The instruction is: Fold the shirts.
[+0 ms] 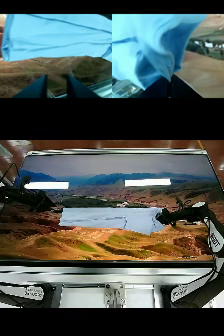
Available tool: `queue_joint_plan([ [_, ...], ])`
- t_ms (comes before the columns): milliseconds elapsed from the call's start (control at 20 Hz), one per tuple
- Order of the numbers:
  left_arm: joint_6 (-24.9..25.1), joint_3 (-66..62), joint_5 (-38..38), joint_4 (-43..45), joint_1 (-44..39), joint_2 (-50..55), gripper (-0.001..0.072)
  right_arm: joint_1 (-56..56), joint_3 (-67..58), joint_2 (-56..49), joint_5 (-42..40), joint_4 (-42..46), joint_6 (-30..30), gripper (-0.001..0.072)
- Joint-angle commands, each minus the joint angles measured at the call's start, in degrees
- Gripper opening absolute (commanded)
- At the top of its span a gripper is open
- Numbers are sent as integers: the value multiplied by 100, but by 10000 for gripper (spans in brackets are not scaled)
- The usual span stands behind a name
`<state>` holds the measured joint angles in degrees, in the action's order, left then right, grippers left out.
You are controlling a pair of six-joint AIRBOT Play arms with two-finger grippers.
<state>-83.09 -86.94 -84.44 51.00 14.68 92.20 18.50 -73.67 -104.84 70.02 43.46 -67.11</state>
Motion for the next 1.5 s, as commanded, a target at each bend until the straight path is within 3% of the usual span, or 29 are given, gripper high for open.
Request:
queue_joint_plan([
  [0,146,-4,289,-317,-415,-28,147,72,-7,540,328,-258,184,62],
  [300,157,140,2041,-413,-2323,114,125,72,-7,2094,1106,-168,-271,62],
  [550,157,136,3244,-791,-4157,872,66,68,-7,3167,1788,308,-1038,62],
  [700,216,133,3814,-1805,-4924,1423,63,68,-7,3707,2041,468,-1401,62],
  [900,874,133,3974,-3530,-5582,1976,50,68,-7,4216,2179,509,-1762,62],
  [1200,1069,39,4089,-4400,-5563,2245,41,-35,-7,4441,2041,507,-1805,62],
  [1300,1676,9,3458,-4330,-5115,2190,39,-378,-7,4433,1611,507,-1829,62],
  [1350,1757,11,3265,-3985,-4850,2072,37,-605,-7,4395,1388,509,-1838,62],
  [1450,1296,11,3233,-2439,-4214,1558,36,-1193,-7,4179,925,516,-1897,61],
])
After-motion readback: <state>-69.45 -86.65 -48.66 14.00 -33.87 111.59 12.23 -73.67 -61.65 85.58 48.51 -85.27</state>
